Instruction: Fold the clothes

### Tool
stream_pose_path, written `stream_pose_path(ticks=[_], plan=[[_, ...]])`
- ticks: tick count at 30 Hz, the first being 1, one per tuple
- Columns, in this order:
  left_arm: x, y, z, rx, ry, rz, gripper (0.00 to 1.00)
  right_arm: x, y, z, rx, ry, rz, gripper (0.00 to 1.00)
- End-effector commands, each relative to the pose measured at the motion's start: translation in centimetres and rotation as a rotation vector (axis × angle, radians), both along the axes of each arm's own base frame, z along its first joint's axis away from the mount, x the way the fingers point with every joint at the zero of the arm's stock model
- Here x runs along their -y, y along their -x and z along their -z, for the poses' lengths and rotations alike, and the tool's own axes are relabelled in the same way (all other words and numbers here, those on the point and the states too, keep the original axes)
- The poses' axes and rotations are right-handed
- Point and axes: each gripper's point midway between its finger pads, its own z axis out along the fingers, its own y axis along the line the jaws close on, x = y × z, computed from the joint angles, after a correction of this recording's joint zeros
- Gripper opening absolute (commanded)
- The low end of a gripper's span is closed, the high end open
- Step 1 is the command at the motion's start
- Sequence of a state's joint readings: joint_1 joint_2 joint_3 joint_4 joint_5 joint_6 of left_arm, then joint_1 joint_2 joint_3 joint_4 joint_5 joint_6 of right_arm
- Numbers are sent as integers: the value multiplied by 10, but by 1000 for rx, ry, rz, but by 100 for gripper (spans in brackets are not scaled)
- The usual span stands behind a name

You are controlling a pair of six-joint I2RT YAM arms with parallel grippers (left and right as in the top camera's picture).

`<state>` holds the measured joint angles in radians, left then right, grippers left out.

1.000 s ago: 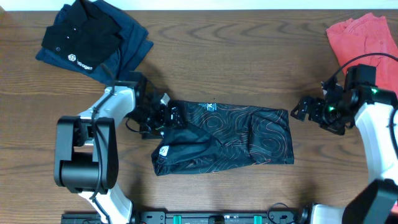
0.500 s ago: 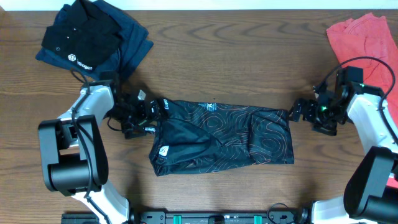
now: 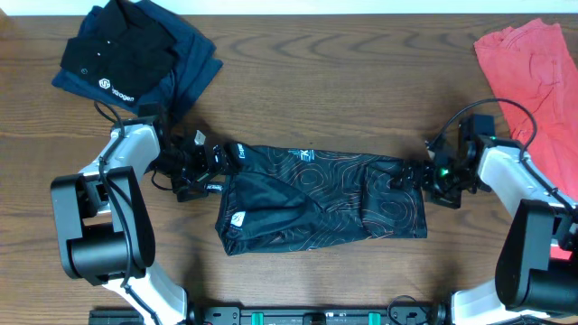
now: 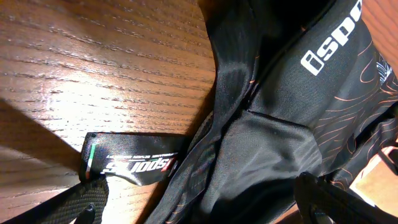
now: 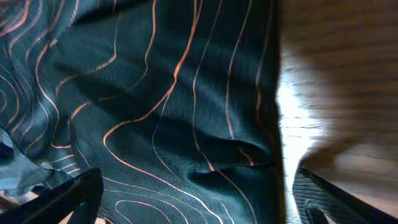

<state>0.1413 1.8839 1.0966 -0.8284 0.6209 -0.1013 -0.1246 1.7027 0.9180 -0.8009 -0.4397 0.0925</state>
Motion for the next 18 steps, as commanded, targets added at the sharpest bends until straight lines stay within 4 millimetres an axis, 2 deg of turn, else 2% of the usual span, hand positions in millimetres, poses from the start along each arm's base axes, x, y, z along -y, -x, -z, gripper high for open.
stream_pose_path(ticks=[1,4,6,11,15,16,17,18], plan=[[-22,19,33,-88,-128,26,98,-7,5,3,-12,-23,-11,88],[-21,20,32,-94,-127,27,98,-7,5,4,-12,-23,-11,74],[-21,21,32,-98,-126,27,98,-8,4,4,-8,-22,-14,57],[-21,21,32,-99,-126,27,98,-12,2,4,4,-21,-24,53],[-21,21,32,-98,-126,27,98,-17,2,5,6,-20,-36,25],[-21,21,32,-99,-126,27,98,-18,2,6,5,-19,-34,16],[-21,21,32,-99,-126,27,98,-18,1,6,4,-12,-30,2],[-21,21,32,-99,-126,27,98,-16,1,7,-1,1,-17,1]])
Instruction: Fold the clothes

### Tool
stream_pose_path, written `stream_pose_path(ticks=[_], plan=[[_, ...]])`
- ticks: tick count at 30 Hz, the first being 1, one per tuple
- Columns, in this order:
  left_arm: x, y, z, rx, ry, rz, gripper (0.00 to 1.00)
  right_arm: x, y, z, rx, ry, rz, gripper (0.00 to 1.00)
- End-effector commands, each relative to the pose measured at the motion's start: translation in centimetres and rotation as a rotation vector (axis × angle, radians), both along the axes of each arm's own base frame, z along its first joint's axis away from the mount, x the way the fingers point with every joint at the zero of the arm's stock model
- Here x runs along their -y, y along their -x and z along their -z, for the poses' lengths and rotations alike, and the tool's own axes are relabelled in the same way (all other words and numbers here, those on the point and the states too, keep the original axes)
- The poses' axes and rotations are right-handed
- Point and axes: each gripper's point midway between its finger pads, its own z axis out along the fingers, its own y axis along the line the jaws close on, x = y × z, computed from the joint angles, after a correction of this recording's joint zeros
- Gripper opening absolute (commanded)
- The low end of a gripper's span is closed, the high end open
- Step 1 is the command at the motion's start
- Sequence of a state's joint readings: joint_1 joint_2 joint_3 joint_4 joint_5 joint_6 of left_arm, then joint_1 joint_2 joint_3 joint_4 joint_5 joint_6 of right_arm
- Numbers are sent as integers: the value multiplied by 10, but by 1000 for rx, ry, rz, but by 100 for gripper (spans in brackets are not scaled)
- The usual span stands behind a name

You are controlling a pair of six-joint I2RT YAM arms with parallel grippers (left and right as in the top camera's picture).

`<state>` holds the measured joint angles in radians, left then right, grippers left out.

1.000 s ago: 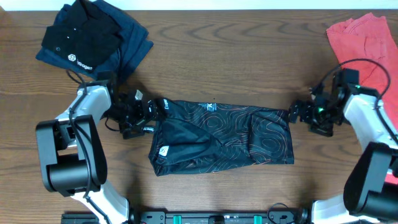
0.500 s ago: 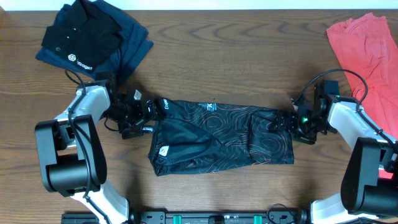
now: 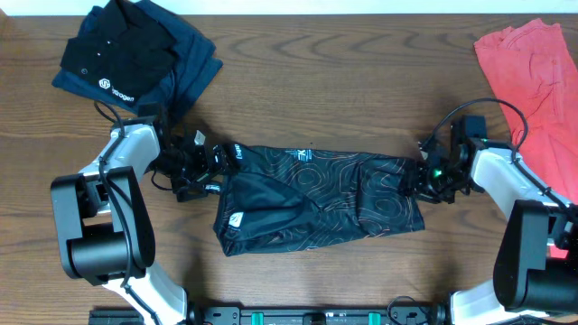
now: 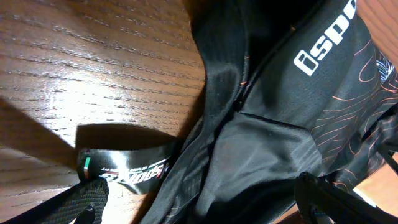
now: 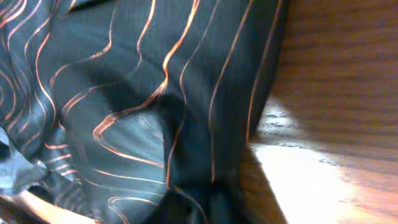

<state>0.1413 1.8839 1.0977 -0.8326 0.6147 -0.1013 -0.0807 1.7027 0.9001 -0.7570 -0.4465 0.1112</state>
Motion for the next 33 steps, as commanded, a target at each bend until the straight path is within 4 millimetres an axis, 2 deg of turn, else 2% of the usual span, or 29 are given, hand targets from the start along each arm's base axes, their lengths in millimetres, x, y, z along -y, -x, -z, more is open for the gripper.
stream_pose_path(ticks=[1,7,13,16,22,26,33], plan=[[-20,21,32,-97,-120,27,98,1,3,5,-28,32,28,1],[-20,22,32,-101,-119,27,98,15,1,3,-35,116,49,1],[-20,22,32,-102,-119,27,98,33,-8,-28,-22,228,50,1],[-20,22,32,-101,-119,27,98,32,-14,-40,7,255,41,1],[-20,22,32,-102,-119,27,98,6,-16,-47,44,273,-22,1],[-20,22,32,-101,-119,27,98,-5,-14,-45,52,385,-46,1],[-20,22,32,-102,-119,27,98,-37,-11,-46,118,510,-94,1]])
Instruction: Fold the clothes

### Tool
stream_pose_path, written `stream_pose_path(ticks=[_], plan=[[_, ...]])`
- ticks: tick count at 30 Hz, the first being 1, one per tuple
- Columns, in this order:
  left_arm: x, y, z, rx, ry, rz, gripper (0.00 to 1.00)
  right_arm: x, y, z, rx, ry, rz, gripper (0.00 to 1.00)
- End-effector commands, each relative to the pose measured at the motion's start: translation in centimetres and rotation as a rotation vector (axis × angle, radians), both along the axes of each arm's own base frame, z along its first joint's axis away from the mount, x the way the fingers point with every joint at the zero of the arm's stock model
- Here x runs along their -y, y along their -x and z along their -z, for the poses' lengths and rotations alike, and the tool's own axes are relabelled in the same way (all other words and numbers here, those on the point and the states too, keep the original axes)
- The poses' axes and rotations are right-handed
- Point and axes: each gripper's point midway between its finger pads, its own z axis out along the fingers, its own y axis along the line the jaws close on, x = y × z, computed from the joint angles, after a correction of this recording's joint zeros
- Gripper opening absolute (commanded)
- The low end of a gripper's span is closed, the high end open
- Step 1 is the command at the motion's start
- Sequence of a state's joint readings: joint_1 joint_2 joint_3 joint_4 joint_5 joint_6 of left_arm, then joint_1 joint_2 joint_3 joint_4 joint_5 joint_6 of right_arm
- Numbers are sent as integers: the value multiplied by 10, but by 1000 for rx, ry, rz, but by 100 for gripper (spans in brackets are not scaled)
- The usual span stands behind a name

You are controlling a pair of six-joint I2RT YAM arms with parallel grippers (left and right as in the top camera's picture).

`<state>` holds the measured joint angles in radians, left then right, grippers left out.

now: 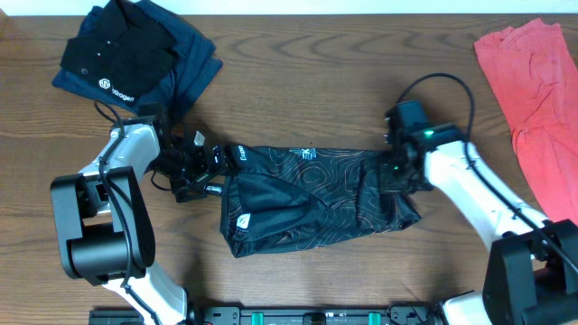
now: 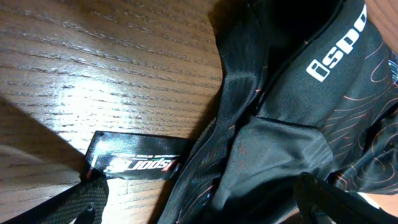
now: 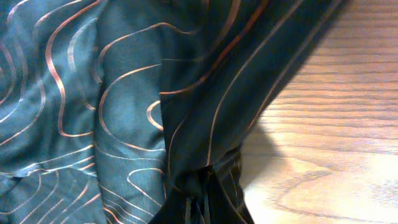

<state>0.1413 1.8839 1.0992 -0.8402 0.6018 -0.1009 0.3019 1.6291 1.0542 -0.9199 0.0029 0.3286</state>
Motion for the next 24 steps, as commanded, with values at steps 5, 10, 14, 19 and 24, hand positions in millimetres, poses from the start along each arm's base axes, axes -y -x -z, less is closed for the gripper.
stream_pose_path(ticks=[5,10,14,19,24], plan=[[-19,21,31,-95,-107,25,98,-23,-10,-14,102,60,4,1],[-19,21,31,-95,-107,25,98,-38,-19,-26,137,25,-20,1],[-19,20,31,-94,-107,24,98,-60,-20,-31,144,-58,-47,1],[-19,20,31,-94,-107,24,98,-81,-11,-27,133,-73,-87,1],[-19,20,31,-94,-107,24,98,-104,-1,-18,119,-76,-134,2]])
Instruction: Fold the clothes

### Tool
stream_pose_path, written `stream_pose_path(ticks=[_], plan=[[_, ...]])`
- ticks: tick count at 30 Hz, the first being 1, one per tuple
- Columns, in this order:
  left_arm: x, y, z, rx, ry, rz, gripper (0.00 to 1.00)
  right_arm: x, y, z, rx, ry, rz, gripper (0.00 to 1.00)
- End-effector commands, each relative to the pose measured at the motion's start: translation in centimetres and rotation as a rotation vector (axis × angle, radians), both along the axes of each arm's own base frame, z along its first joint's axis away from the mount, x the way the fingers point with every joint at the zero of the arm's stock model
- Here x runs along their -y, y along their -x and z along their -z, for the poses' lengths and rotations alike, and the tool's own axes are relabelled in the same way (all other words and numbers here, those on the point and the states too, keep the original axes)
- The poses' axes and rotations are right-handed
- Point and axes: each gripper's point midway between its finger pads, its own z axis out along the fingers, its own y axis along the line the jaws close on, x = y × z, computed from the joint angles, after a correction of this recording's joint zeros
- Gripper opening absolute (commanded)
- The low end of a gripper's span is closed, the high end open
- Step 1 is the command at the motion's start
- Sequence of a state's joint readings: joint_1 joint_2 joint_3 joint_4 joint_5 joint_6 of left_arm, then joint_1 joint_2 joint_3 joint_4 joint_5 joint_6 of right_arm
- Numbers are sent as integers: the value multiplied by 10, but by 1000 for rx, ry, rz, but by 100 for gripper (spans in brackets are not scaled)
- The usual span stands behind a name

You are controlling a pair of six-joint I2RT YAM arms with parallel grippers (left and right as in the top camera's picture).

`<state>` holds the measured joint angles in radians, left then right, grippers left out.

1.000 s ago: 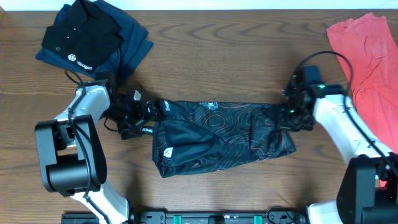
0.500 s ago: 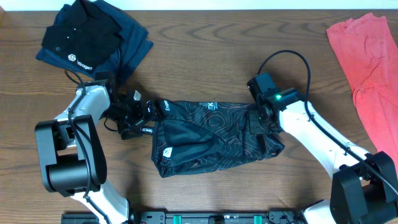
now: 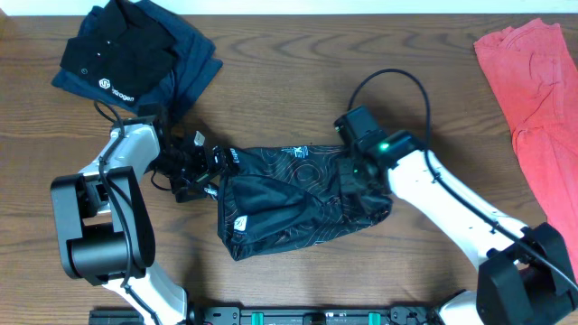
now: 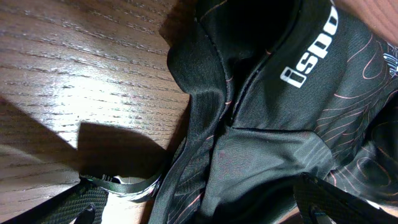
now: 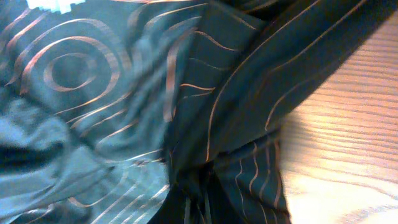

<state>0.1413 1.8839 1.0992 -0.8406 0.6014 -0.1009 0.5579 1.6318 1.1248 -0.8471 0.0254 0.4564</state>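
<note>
A black jersey with thin orange contour lines lies crumpled at the table's middle. My right gripper is shut on its right end, which is lifted and doubled over toward the left. In the right wrist view the cloth bunches at the right gripper and hides the fingers. My left gripper stands open at the collar end. In the left wrist view its fingers are wide apart, with the jersey's collar lying between them. A black label strap curls by the left finger.
A pile of dark navy and black clothes sits at the back left. A red shirt lies along the right edge. Bare wooden table lies behind the jersey and to its right.
My right gripper has moved left with the jersey's right end, so the jersey now looks shorter. At the left gripper the collar has shifted and the label strap has curled under.
The jersey lay stretched between both grippers, the right one open round its right hem. Then the right gripper was shut on that hem. Later it held the hem further left, and now over the jersey's middle. The left gripper stayed open at the collar.
</note>
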Motion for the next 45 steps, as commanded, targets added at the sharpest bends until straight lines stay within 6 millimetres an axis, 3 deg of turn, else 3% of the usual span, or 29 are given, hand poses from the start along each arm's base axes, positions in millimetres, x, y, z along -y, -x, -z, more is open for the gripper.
stream_pose_path(ticks=[1,4,8,14,15,17,19,21,25,29,32,35,38,41,45], plan=[[-19,20,31,-94,-107,24,98,-23,5,6,-16,-19,-16,3],[-19,20,31,-94,-107,24,98,-36,11,16,-26,-16,-36,3],[-19,20,31,-94,-107,24,98,-49,15,25,-39,-24,-47,10],[-19,20,31,-94,-107,24,98,-75,19,24,-49,-120,-75,16],[-19,20,31,-94,-107,25,98,-80,18,23,-47,-138,-76,21],[-19,20,31,-94,-107,24,98,-85,19,21,-47,-164,-85,44],[-19,20,31,-94,-107,25,98,-89,19,19,-54,-184,-91,52],[-19,20,31,-94,-107,24,98,-89,20,16,-61,-186,-92,53],[-19,21,31,-95,-107,24,98,-74,8,-13,-50,-147,-68,52],[-18,22,31,-97,-106,25,98,-36,-16,-56,-1,-86,23,51],[-18,22,32,-98,-106,25,98,-12,-29,-71,9,-78,39,47],[-18,22,32,-97,-106,25,98,2,-38,-66,-18,-124,52,30],[-18,22,32,-97,-107,25,98,0,-40,-53,-68,-223,35,19],[-18,22,31,-97,-106,25,98,-7,-43,-34,-107,-299,31,10],[-18,22,32,-98,-106,25,98,-30,-42,-11,-179,-425,-1,6]])
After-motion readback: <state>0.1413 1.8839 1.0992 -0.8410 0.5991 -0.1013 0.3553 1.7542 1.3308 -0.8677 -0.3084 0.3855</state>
